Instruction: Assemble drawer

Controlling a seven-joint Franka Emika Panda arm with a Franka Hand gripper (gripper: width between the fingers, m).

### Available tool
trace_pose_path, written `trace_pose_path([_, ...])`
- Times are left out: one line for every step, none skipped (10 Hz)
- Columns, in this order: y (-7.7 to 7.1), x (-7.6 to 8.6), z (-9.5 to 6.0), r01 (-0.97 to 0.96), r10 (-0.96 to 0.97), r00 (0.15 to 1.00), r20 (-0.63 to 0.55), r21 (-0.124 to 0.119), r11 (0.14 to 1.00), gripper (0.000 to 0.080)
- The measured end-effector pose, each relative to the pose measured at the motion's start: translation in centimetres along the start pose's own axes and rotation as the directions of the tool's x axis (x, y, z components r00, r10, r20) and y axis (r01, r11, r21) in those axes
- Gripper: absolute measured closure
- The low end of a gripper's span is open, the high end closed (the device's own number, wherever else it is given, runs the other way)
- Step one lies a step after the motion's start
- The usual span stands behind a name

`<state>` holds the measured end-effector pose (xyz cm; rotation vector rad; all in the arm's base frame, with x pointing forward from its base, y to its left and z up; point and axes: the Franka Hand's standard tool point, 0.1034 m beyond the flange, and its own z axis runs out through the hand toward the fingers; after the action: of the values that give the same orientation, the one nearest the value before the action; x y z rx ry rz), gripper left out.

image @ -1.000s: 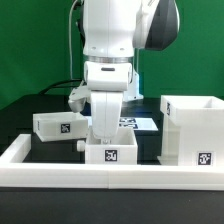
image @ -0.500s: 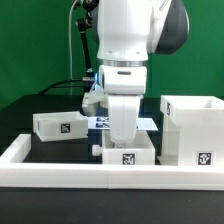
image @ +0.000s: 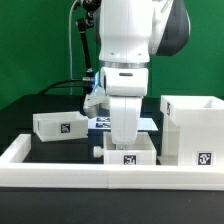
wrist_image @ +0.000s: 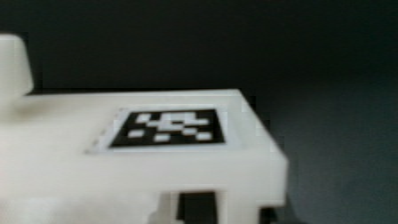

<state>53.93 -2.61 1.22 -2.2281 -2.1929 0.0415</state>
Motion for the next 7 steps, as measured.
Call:
trace_pose_path([0.24,0.43,-0.02,0.009,-0.009,1.0,-0.002,0.0,1.0,0.0758])
trace_pose_path([0.47,0.69,-0.02,0.027,-0.027,1.0,0.002,-0.003,1.0,0.0758])
trace_pose_path([0.71,0.93,0.02,0.041,-0.041,0.999,0.006,-0.005,0.999,0.0758])
trace_pose_path([0.72,0.99,0.14,0.05,-0.05,0.999,0.01,-0.005,0.999,0.0758])
trace_pose_path([0.72,0.89,0.27,0.047,-0.047,0.999,0.009,-0.028,0.998,0.0758])
trace_pose_path([0.56,0.82,0.37,0.046,-0.045,0.999,0.008,-0.025,0.999,0.0758])
trace_pose_path([0.6,0.97,0.37,0.046,-0.046,0.999,0.008,-0.025,0.999,0.0758])
